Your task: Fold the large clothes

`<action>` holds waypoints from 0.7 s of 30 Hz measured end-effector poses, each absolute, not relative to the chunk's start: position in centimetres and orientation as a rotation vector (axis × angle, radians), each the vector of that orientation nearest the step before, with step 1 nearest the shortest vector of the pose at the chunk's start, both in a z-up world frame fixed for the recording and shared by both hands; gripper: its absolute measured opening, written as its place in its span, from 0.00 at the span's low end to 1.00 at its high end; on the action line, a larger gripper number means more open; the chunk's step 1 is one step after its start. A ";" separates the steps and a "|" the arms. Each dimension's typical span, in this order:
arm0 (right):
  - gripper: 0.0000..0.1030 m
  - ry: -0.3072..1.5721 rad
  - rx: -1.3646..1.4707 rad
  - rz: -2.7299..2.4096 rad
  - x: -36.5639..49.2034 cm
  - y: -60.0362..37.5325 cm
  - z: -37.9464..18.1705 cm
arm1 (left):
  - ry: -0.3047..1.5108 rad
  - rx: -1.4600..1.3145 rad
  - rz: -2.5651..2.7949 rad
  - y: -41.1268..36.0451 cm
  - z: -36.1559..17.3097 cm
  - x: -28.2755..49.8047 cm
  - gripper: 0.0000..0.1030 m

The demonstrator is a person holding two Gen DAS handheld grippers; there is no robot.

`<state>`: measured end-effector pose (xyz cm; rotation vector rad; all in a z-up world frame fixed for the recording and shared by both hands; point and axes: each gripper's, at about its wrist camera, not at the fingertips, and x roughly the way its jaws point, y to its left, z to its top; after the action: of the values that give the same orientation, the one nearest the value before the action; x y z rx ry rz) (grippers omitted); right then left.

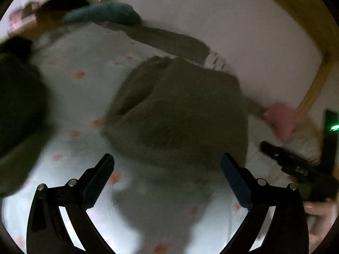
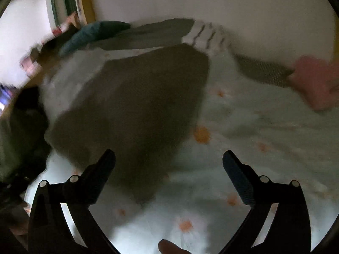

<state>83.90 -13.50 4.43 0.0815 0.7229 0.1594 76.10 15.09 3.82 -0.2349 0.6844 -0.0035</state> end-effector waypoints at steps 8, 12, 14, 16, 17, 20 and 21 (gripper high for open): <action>0.97 0.741 0.098 0.140 70.0 -13.1 4.1 | 0.783 -0.228 0.052 16.0 2.4 67.7 0.95; 0.97 0.759 0.106 0.137 65.2 -12.6 3.8 | 0.793 -0.177 0.049 15.6 1.2 63.2 0.95; 0.97 0.760 0.122 0.136 63.6 -12.5 3.9 | 0.783 -0.178 0.022 15.4 1.0 60.9 0.95; 0.97 0.766 0.128 0.119 61.9 -12.3 3.8 | 0.778 -0.173 0.008 15.0 1.2 59.8 0.95; 0.97 0.764 0.128 0.114 61.0 -12.3 3.8 | 0.774 -0.169 0.005 14.7 1.1 58.6 0.95; 0.97 0.762 0.116 0.092 59.0 -12.1 3.7 | 0.765 -0.159 0.005 14.6 0.9 56.6 0.95; 0.97 0.765 0.111 0.088 58.3 -12.0 3.7 | 0.767 -0.156 0.006 14.6 0.8 56.0 0.95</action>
<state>58.30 -12.00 3.66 0.1107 0.7647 0.0879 56.03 14.65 0.76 -0.1561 0.7666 0.0060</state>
